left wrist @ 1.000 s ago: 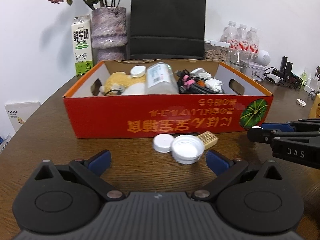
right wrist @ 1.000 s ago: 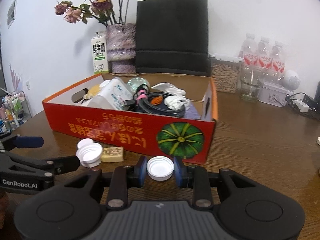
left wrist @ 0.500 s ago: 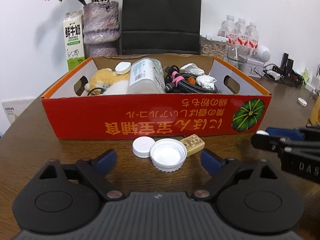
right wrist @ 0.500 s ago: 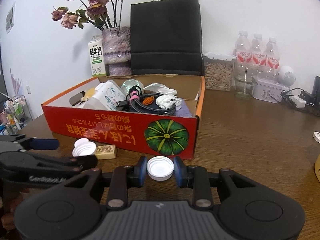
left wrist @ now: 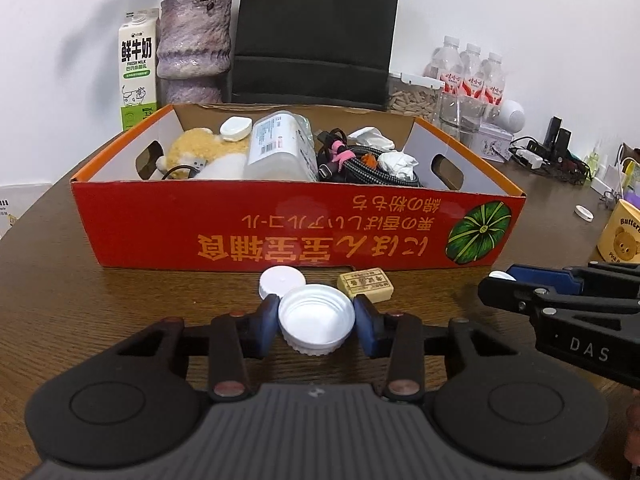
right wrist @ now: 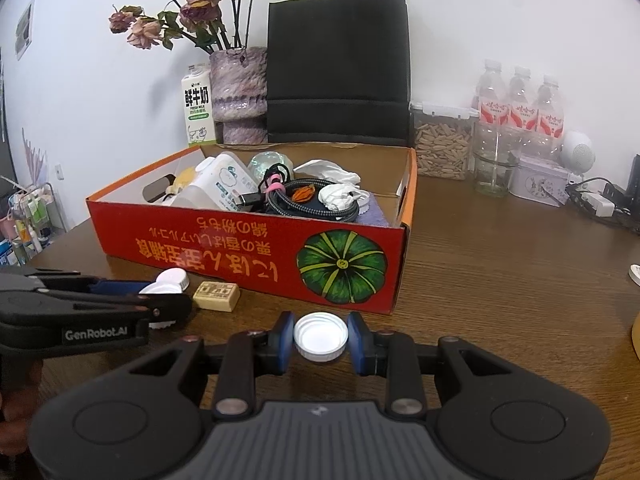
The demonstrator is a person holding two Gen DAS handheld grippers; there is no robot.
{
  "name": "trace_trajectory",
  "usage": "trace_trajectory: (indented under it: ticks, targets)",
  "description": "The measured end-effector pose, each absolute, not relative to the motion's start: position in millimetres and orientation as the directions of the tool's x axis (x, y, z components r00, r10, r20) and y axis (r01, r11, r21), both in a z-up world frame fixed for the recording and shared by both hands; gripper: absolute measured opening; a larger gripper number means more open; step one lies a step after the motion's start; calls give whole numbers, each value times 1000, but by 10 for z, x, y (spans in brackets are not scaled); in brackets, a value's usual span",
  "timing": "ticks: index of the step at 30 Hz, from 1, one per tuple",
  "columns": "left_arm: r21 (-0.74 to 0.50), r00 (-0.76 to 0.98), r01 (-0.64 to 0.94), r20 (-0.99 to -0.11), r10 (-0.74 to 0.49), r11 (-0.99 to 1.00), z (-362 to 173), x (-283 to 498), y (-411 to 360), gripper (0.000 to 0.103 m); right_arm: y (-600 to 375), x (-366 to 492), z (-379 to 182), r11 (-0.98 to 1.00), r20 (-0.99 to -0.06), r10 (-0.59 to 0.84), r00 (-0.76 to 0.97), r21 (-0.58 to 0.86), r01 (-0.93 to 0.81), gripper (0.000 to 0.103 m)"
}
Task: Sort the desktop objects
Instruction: 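Grasp the stacked white caps with the left gripper while the right holds its cap, then carry both caps into the box and open both grippers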
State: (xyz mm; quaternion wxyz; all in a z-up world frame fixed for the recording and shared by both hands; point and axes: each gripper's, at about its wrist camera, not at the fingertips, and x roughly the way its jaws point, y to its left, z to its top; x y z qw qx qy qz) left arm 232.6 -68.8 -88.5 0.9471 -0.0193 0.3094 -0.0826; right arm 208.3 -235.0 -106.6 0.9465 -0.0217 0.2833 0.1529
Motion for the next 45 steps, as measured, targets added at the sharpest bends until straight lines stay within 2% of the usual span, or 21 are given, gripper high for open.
trace_trajectory:
  ticks: [12,24,37,45]
  targets:
    - [-101,812,150,-555,-181,984,-816,2267,-644,41,-2301,2060,-1068,950,-539,283,794,47,-307,27]
    - [-124,857,174,-469,-212,977,-521,2174,-573,41,-2227,2044,-717,947,-447,316,837,100,-305,27]
    - [-103,907,130,-389,-160,986,-132,2522,-312,41,-1941,2382,-380,948,-394,313,864,77,-309,27]
    - [-102,912,90,-392,-123,991,-135,2846,-122,41,-1930,2721,-382,958,-398,282,873,68,-278,27]
